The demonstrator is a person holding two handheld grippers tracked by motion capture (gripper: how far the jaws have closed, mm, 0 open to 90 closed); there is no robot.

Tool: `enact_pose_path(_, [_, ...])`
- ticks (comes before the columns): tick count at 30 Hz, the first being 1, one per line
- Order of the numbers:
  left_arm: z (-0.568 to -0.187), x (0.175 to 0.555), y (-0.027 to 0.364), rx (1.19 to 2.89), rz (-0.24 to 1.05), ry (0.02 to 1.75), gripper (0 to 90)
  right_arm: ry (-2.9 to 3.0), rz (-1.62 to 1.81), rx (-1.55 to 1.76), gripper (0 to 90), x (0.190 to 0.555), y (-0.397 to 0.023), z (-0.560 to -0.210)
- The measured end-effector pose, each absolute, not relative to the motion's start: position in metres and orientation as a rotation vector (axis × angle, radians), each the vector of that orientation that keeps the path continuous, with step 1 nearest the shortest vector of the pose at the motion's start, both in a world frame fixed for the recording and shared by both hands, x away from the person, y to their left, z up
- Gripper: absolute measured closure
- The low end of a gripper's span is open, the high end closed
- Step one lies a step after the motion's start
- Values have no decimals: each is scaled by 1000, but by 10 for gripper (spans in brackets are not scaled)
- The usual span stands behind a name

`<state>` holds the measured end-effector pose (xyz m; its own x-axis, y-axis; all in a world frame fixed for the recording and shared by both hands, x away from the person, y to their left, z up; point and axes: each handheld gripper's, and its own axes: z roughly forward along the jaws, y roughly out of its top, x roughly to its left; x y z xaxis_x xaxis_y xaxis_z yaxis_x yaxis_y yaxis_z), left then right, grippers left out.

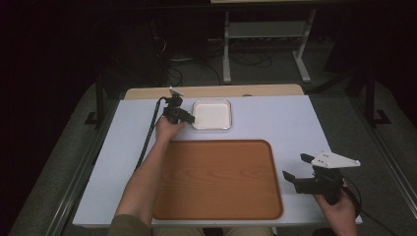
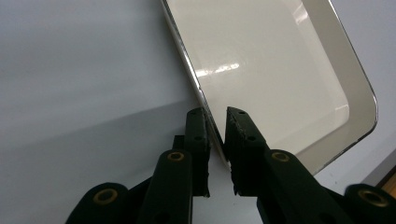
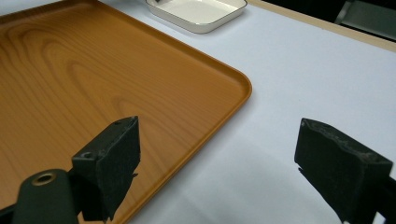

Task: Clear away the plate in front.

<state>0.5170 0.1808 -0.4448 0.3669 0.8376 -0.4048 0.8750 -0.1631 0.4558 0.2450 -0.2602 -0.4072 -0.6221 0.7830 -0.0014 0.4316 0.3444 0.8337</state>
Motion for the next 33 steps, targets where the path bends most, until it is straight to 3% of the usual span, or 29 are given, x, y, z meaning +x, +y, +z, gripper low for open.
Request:
enact_pose_path(10, [-449,519,183,1939,-161,1540,793,2213,1185,1064,136,244,-260,-407])
enact_pose_path(14, [-451,520,185,1891,-201,1559,842,2215,1185,1060,136,245,-261,-407])
enact_pose_path(17, [-451,519,181,1928,-157,1541,883,2218,1185,1057,136,245,-261,-407])
enact_pose_path(33, [-448,517,185,1844,-148,1601,888,2216,1197,1062,136,245,-262,-408])
